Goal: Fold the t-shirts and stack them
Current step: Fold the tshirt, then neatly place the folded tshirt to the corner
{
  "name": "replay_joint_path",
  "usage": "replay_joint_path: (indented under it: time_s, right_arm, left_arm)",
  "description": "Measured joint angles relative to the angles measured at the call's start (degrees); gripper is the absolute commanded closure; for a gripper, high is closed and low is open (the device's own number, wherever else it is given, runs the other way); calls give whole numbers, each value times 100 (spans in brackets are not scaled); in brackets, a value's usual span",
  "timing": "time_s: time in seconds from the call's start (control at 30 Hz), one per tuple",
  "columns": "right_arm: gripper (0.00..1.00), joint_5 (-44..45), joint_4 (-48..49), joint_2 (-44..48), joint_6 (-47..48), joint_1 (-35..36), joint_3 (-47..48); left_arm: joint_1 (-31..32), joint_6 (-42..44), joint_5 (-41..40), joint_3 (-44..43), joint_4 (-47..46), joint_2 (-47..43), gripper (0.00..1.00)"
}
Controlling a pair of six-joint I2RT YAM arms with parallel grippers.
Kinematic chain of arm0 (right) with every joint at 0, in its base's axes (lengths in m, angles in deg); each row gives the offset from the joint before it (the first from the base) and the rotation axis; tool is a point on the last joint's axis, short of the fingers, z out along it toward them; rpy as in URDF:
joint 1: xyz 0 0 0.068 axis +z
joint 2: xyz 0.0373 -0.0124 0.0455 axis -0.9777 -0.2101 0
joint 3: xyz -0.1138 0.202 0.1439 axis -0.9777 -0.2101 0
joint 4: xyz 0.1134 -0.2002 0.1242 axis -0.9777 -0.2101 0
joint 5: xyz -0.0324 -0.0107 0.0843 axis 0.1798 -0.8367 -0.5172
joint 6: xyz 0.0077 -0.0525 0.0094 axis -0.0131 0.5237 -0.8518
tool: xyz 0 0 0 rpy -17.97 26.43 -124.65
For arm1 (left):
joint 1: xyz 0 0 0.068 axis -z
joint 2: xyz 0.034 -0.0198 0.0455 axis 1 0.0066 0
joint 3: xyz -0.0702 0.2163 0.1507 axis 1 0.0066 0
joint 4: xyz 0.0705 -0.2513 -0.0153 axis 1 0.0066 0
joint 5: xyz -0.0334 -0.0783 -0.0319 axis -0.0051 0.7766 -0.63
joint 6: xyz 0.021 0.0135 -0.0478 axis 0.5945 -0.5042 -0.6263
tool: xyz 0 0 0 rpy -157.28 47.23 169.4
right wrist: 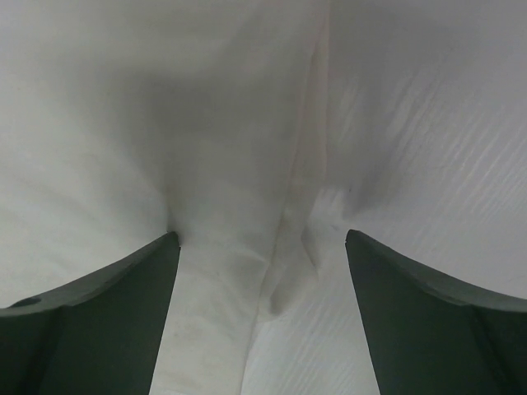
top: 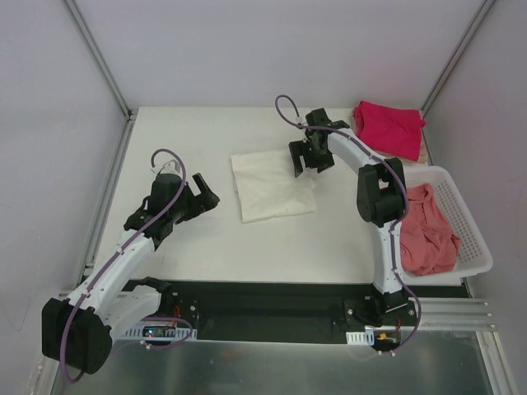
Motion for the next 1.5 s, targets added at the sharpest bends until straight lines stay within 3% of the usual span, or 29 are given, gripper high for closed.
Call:
replay_joint_path:
  time_s: [0.13, 0.3, 0.4, 0.53, 0.73, 0.9, 1.23, 1.5]
  right_arm:
    - [19, 61, -31, -221, -70, 92, 26]
    - [42, 149, -66, -308, -229, 179, 109]
    - [60, 179, -92, -356, -334, 221, 166]
    - [99, 116, -101, -420, -542, 339, 254]
    - [99, 404, 271, -219, -435, 505, -61]
    - [99, 1504, 625, 116, 208, 710, -409]
    - [99, 3969, 1322, 129, 2175, 544, 398]
    - [99, 5342, 2465, -201, 3807, 361, 1165]
  left_arm:
    - [0, -76, -31, 44, 17, -72, 1]
    - [0, -157, -138, 107, 50, -79, 1]
    - [0, -214, -151, 153, 96, -85, 1]
    - [0, -260, -203, 216, 175, -195, 1]
    - [0, -330, -448, 229, 299, -424, 1]
    - [0, -358, -752, 271, 378, -748, 1]
    - [0, -389, -1429, 398, 708, -1246, 1]
    - [0, -387, -1816, 398, 933, -1314, 1]
